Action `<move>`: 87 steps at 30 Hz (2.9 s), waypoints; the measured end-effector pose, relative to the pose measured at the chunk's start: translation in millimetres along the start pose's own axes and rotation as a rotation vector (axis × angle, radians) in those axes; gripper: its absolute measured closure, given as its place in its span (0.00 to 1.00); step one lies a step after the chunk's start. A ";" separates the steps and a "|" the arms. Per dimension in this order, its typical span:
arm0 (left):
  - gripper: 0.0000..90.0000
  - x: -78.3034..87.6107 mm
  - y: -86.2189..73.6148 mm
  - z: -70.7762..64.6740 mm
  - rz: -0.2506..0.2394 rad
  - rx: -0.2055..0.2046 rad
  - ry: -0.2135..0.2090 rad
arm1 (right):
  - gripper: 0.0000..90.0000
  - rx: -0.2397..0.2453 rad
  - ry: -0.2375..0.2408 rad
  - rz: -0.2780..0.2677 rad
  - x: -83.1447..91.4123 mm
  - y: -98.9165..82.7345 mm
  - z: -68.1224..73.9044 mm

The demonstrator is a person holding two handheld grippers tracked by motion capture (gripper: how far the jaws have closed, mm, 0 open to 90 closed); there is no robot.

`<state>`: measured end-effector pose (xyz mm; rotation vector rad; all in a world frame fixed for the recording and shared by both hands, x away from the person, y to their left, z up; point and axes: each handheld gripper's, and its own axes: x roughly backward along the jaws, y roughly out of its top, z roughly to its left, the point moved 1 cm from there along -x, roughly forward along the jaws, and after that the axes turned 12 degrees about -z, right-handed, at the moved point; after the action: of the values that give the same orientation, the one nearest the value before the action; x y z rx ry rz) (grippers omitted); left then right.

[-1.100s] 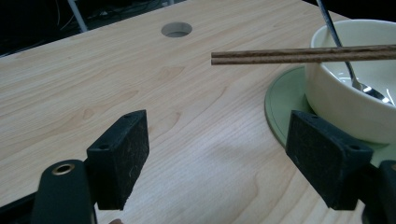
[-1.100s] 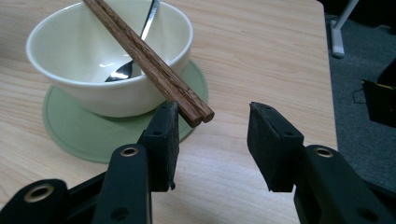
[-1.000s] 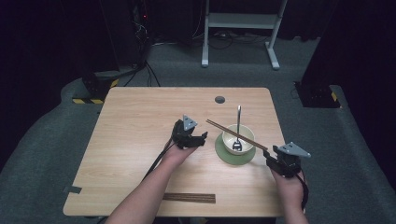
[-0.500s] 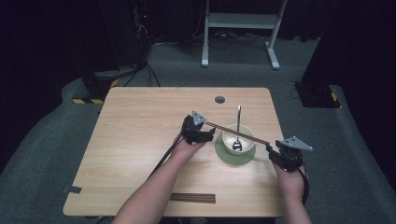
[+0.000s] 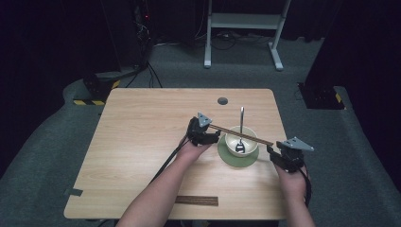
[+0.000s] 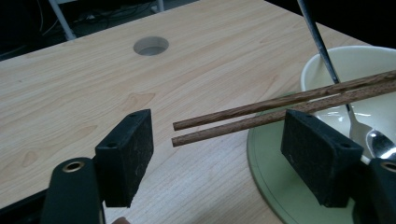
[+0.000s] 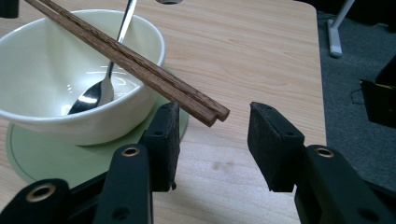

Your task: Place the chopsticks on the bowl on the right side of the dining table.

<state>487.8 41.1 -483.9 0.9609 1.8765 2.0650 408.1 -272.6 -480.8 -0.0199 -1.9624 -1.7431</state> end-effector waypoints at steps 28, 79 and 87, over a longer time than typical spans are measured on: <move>0.34 11.1 -3.1 -12.9 0.004 -0.017 0.002 | 0.63 0.022 0.003 0.012 -5.2 -2.8 8.2; 0.57 54.8 -26.4 -5.0 -0.013 0.046 0.030 | 0.64 0.001 -0.041 -0.032 8.6 -13.5 12.3; 0.71 55.1 -29.8 -4.2 -0.010 0.065 0.027 | 0.75 0.009 -0.040 -0.048 8.3 -10.2 17.0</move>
<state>434.6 72.9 -493.7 0.9405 1.9697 2.0324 391.2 -261.2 -487.8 -0.0051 -2.0151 -1.7766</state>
